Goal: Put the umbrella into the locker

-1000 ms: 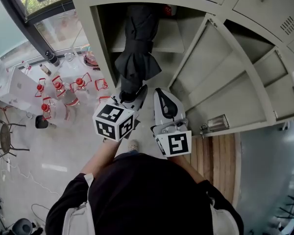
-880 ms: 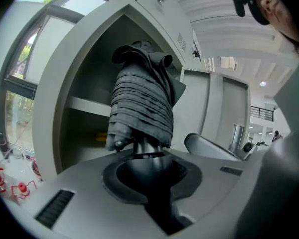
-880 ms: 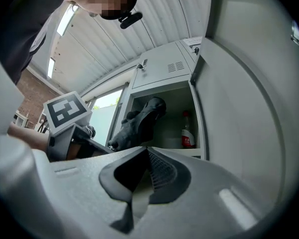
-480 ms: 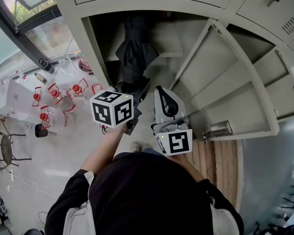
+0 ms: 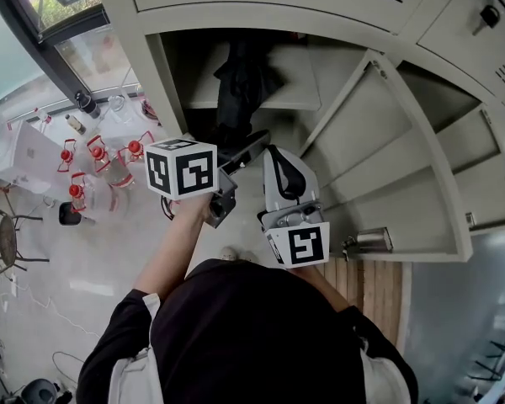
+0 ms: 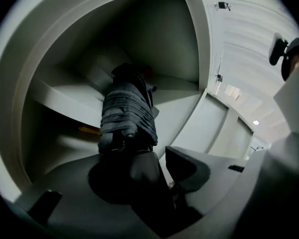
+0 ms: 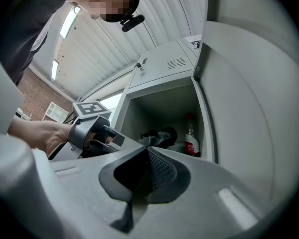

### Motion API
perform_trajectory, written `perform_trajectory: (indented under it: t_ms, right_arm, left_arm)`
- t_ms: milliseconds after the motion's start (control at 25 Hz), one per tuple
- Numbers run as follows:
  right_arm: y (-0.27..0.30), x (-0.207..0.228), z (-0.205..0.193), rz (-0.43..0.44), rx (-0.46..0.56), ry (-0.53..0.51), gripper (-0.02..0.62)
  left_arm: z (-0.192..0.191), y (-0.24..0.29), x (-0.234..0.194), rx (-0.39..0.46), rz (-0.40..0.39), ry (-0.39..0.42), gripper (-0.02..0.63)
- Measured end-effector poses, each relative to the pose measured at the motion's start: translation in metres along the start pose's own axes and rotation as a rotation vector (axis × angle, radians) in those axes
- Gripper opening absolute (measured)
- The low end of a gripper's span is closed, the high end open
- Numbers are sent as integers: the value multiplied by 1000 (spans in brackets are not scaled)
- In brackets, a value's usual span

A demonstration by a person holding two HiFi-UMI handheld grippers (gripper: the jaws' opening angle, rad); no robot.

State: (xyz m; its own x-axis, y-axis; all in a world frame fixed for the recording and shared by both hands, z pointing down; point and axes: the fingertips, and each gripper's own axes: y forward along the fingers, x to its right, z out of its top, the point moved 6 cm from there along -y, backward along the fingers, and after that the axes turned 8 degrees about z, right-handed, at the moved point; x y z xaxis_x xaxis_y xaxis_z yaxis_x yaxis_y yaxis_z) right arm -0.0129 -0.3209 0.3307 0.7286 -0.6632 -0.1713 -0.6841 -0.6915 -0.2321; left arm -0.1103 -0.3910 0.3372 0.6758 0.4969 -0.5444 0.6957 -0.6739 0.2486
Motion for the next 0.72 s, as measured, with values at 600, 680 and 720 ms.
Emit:
perform_trajectory:
  t_ms: [600, 680, 720]
  right_arm:
    - [-9, -8, 10, 103, 67, 10, 3]
    - [-7, -19, 9, 190, 82, 32, 3]
    - [-6, -25, 8, 237, 87, 38, 3]
  left_arm:
    - [14, 3, 19, -40, 3, -103, 321]
    - [15, 4, 20, -44, 8, -110, 324]
    - [15, 4, 21, -45, 8, -114, 325]
